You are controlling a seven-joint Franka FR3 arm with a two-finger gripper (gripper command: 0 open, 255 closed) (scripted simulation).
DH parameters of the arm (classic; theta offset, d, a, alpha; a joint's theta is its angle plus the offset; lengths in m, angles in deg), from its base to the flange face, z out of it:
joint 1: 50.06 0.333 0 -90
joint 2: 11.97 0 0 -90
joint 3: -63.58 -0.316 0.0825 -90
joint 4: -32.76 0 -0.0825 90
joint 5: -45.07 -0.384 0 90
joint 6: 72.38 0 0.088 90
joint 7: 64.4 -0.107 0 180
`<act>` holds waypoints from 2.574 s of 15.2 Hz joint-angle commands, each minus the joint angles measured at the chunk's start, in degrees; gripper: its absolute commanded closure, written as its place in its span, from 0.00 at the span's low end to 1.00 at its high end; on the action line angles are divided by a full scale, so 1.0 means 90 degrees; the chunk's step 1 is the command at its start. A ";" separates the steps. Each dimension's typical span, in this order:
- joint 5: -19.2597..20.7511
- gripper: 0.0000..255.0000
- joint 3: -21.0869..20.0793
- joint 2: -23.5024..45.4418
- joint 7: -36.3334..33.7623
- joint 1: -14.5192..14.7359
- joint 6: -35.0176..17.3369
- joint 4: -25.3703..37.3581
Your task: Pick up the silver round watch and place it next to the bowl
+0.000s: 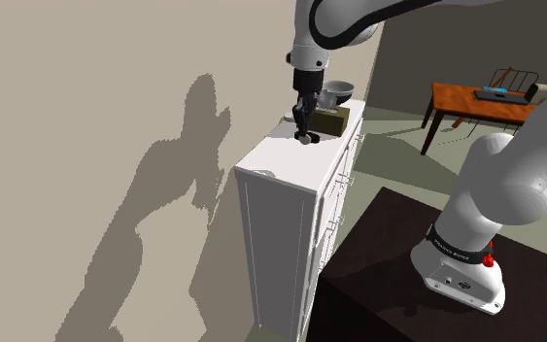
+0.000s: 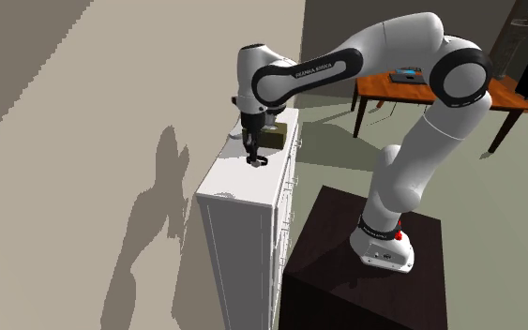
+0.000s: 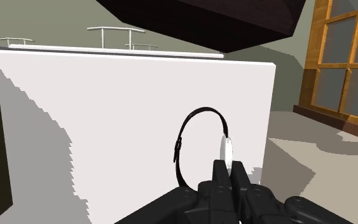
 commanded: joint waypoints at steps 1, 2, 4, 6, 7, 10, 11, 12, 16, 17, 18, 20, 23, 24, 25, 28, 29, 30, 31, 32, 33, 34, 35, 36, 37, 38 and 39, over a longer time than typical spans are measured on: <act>0.0005 1.00 -0.0004 -0.0028 -0.0024 0.0002 0.0174 0.0143; 0.0009 1.00 -0.0003 -0.0041 -0.0033 0.0001 0.0260 0.0217; 0.0015 1.00 -0.0002 -0.0064 -0.0049 0.0000 0.0433 0.0367; 0.0021 1.00 -0.0001 -0.0082 -0.0066 -0.0001 0.0604 0.0522; 0.0023 1.00 0.0000 -0.0088 -0.0074 -0.0001 0.0690 0.0602; 0.0030 1.00 0.0002 -0.0099 -0.0098 -0.0002 0.0946 0.0848; 0.0032 1.00 0.0003 -0.0100 -0.0106 -0.0002 0.1031 0.0932; 0.0033 1.00 0.0003 -0.0102 -0.0108 -0.0002 0.1053 0.0953; 0.0194 1.00 0.0425 -0.0085 0.0503 -0.0252 0.1132 0.0991; 0.0233 1.00 0.0532 -0.0064 0.0656 -0.0312 0.1151 0.1018; 0.0271 1.00 0.0638 -0.0037 0.0810 -0.0374 0.1169 0.1052; 0.0343 1.00 0.0852 0.0039 0.1118 -0.0491 0.1205 0.1141; 0.0432 1.00 0.1169 0.0205 0.1586 -0.0668 0.1258 0.1328; 0.0456 1.00 0.1274 0.0274 0.1744 -0.0725 0.1276 0.1404; 0.0476 1.00 0.1380 0.0350 0.1902 -0.0781 0.1294 0.1488; 0.0511 1.00 0.1691 0.0618 0.2382 -0.0950 0.1352 0.1781; 0.0513 1.00 0.1794 0.0722 0.2545 -0.1007 0.1373 0.1893; 0.0510 1.00 0.1897 0.0832 0.2708 -0.1062 0.1395 0.2013; 0.0502 1.00 0.2000 0.0949 0.2873 -0.1117 0.1419 0.2141; 0.0487 1.00 0.2101 0.1074 0.3038 -0.1174 0.1444 0.2276; 0.0466 1.00 0.2199 0.1206 0.3206 -0.1233 0.1472 0.2419; 0.0439 1.00 0.2298 0.1345 0.3374 -0.1293 0.1502 0.2570; 0.0404 1.00 0.2394 0.1492 0.3544 -0.1357 0.1535 0.2730; 0.0363 1.00 0.2487 0.1646 0.3715 -0.1423 0.1571 0.2898; 0.0314 1.00 0.2580 0.1808 0.3886 -0.1491 0.1610 0.3075; 0.0258 1.00 0.2669 0.1978 0.4059 -0.1565 0.1654 0.3261; 0.0195 1.00 0.2753 0.2155 0.4232 -0.1645 0.1702 0.3458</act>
